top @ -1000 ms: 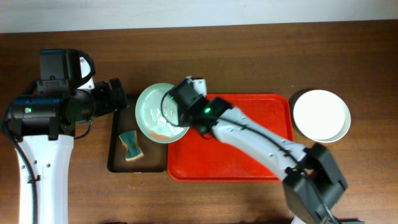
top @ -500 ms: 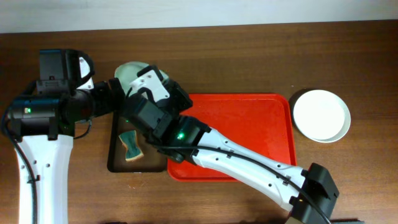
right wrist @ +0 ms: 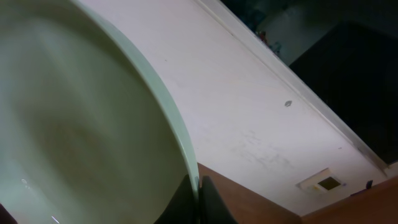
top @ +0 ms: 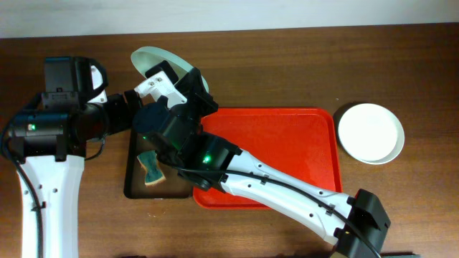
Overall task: Clean dirty plates on tray and stack at the side
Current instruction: 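Lift the pale green plate with the right gripper and tilt it over the black tray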
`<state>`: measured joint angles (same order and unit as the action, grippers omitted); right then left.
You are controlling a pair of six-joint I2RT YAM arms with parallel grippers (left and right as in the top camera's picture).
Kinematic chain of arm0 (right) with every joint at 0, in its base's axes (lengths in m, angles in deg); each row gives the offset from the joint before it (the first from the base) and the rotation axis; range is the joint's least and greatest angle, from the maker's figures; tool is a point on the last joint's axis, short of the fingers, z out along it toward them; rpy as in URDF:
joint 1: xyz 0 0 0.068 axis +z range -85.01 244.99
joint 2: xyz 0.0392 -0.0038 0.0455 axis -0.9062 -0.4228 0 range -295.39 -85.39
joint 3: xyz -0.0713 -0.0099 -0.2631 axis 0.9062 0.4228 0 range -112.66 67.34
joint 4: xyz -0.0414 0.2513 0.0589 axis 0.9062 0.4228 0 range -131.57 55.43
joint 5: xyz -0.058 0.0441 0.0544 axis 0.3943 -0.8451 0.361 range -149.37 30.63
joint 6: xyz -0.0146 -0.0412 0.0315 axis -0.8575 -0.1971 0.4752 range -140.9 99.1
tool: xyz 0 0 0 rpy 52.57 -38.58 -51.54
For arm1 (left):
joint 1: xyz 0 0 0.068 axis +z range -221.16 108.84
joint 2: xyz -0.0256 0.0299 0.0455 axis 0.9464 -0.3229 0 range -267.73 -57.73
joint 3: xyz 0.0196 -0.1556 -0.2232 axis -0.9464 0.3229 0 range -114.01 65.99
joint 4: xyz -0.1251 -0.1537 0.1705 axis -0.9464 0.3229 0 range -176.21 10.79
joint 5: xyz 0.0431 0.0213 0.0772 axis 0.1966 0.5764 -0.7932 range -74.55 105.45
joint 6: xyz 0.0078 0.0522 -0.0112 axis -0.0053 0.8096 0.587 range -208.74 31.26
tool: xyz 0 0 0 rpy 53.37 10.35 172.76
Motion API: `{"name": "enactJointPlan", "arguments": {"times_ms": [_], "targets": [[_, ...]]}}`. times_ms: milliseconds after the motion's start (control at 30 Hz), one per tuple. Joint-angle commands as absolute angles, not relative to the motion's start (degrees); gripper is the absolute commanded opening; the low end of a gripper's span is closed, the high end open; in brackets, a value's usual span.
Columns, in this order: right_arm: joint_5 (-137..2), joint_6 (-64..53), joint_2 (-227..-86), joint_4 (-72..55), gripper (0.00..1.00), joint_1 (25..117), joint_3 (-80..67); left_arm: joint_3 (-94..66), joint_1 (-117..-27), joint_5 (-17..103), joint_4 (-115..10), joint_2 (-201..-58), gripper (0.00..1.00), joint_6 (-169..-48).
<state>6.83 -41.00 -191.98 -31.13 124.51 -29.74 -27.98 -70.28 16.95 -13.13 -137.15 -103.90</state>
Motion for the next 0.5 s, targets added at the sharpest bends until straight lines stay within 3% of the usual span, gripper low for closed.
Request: {"name": "enactJointPlan", "arguments": {"times_ms": [0, 467], "targets": [[7.5, -41.5, -190.5, -31.5, 0.04, 125.5, -31.4, -28.5, -70.3, 17.4, -13.2, -136.8, 0.99, -103.4], [7.1, -40.3, -190.5, -31.5, 0.04, 126.0, -31.4, -28.5, -70.3, 17.4, -13.2, -136.8, 0.99, -103.4]]}}
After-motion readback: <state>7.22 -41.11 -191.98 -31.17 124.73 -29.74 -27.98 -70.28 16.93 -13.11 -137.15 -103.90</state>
